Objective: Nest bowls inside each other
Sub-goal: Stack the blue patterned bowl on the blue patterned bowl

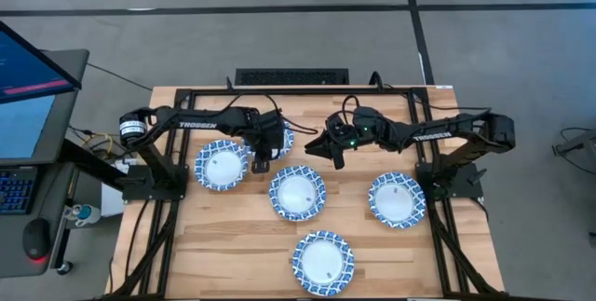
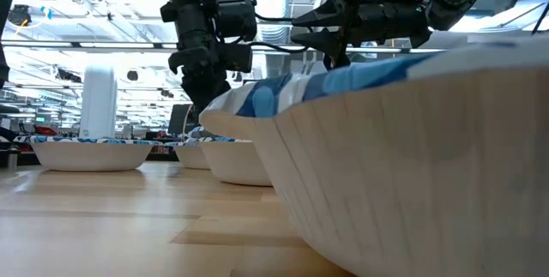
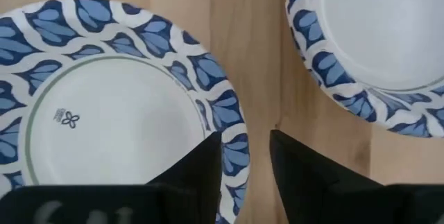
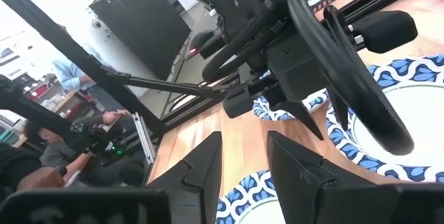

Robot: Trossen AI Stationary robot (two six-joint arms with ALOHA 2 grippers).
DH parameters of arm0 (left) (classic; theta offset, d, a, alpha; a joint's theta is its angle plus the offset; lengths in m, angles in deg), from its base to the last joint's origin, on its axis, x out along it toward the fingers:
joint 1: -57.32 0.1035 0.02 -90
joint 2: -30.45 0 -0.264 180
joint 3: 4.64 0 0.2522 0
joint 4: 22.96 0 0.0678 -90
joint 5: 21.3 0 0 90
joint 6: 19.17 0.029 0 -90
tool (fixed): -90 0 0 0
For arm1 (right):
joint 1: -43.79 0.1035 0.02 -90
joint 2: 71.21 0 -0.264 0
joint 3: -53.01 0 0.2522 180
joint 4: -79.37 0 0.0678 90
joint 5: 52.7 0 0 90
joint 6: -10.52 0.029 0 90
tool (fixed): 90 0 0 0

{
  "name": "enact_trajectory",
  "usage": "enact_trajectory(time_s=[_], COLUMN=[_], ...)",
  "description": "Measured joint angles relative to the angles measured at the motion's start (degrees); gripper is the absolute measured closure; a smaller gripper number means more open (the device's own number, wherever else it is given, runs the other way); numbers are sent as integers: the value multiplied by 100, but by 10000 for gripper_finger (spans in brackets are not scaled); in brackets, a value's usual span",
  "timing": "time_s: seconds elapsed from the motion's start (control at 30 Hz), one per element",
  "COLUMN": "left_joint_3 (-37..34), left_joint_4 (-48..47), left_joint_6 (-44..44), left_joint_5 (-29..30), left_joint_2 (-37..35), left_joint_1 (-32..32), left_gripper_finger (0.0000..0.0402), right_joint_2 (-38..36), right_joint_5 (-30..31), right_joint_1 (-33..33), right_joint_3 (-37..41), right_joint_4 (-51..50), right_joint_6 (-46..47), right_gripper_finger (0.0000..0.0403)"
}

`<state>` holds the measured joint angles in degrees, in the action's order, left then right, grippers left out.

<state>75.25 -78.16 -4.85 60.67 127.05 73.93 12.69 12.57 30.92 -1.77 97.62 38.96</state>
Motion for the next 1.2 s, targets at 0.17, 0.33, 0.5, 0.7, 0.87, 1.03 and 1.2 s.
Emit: enact_trajectory(time_s=[0.17,0.33,0.5,0.7,0.87,1.03,1.2], left_joint_3=[-23,-278,-360,-358,-358,-358,-358], left_joint_4=[47,180,195,194,195,194,238], left_joint_6=[-248,-636,-637,-700,-953,-883,-758], left_joint_5=[46,22,460,540,370,510,964], left_joint_2=[0,4,4,4,4,4,4], left_joint_1=[-30,-62,-134,-136,-183,-362,-421], left_gripper_finger=[288,288,288,288,288,288,288], right_joint_2=[0,0,0,0,0,0,0], right_joint_5=[-3,-89,-96,-97,-98,-98,-101], right_joint_1=[0,0,0,0,0,0,0], right_joint_3=[0,2,2,2,2,2,2], right_joint_4=[-4,-35,-37,-37,-98,-174,-168], right_joint_6=[2,-24,-88,-146,-146,-149,-149], right_gripper_finger=[266,264,265,264,265,265,265])
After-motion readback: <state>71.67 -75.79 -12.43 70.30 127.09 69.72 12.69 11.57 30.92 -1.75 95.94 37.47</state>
